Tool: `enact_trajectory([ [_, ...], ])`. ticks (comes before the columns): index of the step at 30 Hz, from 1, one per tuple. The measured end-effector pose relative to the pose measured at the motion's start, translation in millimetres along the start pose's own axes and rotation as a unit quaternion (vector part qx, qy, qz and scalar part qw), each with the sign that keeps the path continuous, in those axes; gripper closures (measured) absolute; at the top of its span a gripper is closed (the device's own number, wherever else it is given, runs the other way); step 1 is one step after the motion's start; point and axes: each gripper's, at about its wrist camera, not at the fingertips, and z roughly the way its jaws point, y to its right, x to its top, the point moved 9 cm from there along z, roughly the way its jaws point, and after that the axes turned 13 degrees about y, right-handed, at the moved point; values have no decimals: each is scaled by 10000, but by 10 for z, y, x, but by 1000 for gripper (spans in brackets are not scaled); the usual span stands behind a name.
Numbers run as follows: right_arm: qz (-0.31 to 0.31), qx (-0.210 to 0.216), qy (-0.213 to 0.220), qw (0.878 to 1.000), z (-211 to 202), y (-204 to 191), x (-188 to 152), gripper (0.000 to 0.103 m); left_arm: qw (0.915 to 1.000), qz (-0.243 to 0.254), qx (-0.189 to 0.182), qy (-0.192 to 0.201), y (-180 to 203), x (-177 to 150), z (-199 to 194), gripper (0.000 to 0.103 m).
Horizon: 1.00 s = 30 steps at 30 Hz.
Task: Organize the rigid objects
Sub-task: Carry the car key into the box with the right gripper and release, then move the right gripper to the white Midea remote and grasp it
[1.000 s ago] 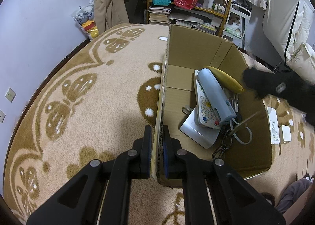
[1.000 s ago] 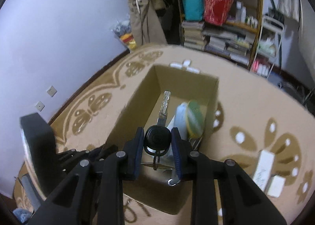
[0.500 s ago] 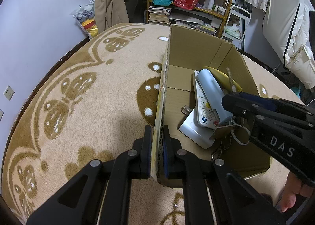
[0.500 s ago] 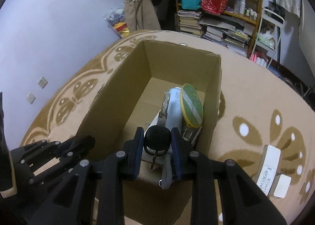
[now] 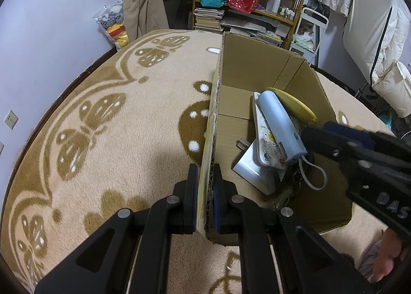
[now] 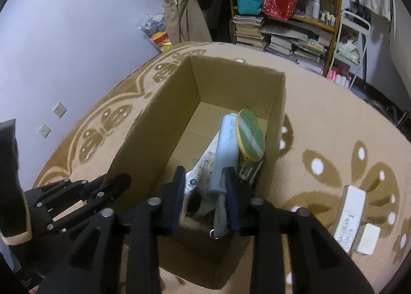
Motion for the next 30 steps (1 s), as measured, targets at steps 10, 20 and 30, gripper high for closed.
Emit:
enact_trajectory([
  [10, -137, -421, 383, 9983, -281, 363, 259, 10, 10000, 3, 3, 0, -3, 1, 1, 93],
  [20, -219, -1167, 302, 9925, -372, 1208, 241, 1, 10000, 31, 25, 8, -13, -11, 15, 93],
  [30, 108, -1599, -92, 9870, -297, 1878, -31, 1, 10000, 23, 22, 4, -10, -9, 13, 93],
])
